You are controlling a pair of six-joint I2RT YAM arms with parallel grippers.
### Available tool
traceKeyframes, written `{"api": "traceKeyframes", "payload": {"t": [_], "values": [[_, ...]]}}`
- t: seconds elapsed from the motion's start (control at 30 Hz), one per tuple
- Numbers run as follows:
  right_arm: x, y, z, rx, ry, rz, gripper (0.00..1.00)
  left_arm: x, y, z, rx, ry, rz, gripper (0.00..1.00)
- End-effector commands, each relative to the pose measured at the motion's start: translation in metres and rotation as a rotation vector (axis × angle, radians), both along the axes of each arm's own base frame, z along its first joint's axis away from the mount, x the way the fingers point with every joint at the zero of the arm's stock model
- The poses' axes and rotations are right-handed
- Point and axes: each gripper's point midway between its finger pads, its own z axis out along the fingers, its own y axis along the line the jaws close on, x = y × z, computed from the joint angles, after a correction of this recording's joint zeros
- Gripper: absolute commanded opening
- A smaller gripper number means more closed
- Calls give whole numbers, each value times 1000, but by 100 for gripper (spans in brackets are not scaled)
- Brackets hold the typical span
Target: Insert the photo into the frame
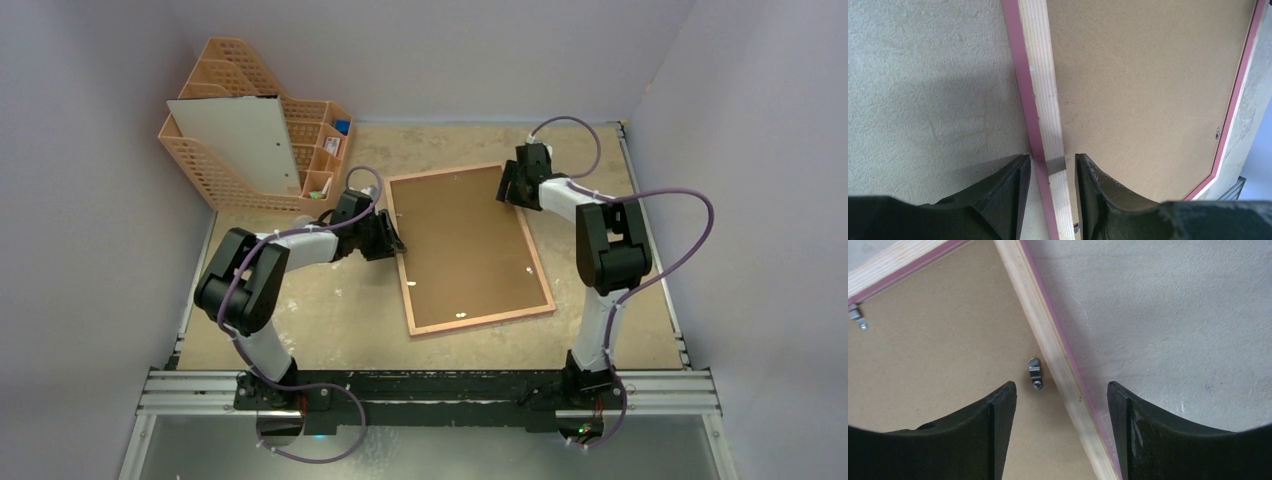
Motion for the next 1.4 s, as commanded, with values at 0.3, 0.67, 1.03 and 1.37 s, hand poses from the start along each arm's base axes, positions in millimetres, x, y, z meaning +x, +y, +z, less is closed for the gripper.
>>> {"api": "traceKeyframes", "payload": {"t": [0.3,0.67,1.03,1.37], "values": [[7,-11,-15,-123,33,-59,63,-43,33,-50,156,173,-3,40],[-9,11,-22,-24,67,45,45,-42,30,-48,132,170,16,40],[-17,19,-27,22,73,72,22,-39,23,-49,81,166,42,33],[-10,18,-1,41,15,26,24,-37,23,-45,78,154,48,32]]}}
